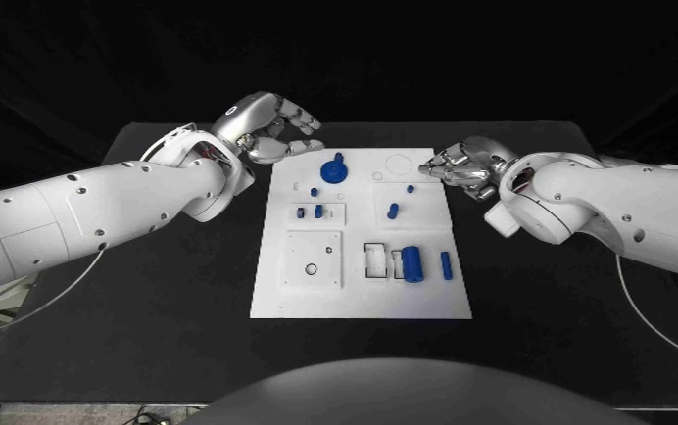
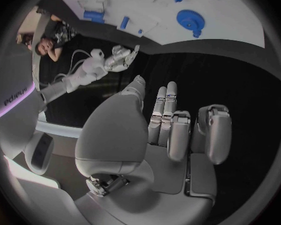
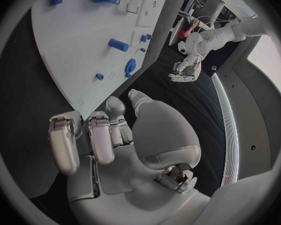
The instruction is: Assemble the parts on the task board
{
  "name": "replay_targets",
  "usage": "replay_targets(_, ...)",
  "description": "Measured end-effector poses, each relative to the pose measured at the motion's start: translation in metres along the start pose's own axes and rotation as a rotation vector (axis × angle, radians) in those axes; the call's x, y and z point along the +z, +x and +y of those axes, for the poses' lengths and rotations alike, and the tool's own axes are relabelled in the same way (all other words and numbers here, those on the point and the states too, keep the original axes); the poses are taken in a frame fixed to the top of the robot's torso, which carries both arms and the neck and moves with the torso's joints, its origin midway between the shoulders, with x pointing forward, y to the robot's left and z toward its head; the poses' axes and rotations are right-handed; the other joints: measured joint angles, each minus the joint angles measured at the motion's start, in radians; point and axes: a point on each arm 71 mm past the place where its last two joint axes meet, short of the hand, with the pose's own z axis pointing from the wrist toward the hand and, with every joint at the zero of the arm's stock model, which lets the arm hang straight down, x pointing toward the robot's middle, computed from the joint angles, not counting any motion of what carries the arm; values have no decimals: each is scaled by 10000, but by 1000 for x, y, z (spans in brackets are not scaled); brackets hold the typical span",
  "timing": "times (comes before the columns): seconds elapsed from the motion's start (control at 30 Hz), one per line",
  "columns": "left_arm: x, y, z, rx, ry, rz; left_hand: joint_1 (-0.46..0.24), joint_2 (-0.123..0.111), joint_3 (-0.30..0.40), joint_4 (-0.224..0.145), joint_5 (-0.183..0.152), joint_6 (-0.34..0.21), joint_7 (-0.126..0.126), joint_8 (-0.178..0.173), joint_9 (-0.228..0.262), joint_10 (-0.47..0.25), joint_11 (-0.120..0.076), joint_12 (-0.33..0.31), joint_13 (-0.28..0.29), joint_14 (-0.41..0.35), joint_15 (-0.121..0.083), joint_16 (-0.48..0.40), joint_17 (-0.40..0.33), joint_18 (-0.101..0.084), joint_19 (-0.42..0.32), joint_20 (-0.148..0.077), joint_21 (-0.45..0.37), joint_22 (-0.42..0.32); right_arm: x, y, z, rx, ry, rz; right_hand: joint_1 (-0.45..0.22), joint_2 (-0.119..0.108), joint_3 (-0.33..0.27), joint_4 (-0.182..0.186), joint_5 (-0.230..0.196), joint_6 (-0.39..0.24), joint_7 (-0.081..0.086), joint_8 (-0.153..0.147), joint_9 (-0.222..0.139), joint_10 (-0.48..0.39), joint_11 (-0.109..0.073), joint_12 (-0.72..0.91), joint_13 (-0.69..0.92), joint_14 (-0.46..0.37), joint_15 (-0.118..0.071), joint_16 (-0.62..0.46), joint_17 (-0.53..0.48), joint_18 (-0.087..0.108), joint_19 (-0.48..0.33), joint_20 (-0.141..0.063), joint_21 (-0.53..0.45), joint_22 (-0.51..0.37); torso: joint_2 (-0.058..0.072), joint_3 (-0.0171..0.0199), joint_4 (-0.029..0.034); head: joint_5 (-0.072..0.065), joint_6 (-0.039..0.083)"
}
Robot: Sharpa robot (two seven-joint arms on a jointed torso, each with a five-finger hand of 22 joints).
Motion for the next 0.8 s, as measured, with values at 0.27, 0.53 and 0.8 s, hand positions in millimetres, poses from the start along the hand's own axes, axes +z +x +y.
replay_targets(0.27,-13,-9,5,-3262,-1928,-1852,-694,440,-1253,-5,736,72,-7,-217,20,79,27,-235,0,-879,-9,-2712,-238,736,-2789,41,-3791,0,4,-1,21,-1945,-1640,-735,921,-723,827,-161,-1034,725,-477,108,44,-294,438,-6078,-5754,-13,317,0,5,1,10,280,0,0,10,-5,44,-216,98)
replay_targets(0.53,-21,-2,12,-4662,-3051,-2442,-663,571,-1893,16,736,-231,182,-254,2,-225,183,-235,1,-2053,131,-4611,-1699,1117,-4256,184,-6379,-511,8,1,33,-4953,-2916,-1225,1298,-937,1035,-394,-1537,975,-727,-247,-131,98,477,-7863,-8144,-14,316,0,4,1,11,313,0,-1,12,-16,36,-373,193)
replay_targets(0.8,-23,2,18,-5073,-3506,-2594,-650,663,-2074,4,736,-426,273,-254,-10,-597,241,-295,1,-2057,129,-4749,-1876,1118,-4225,229,-6669,-627,12,5,36,-6732,-3196,-1238,1338,-977,1031,-453,-1773,1192,-760,-455,-321,526,422,-8253,-8971,-14,315,0,3,1,11,312,0,-2,16,-13,40,-439,229)
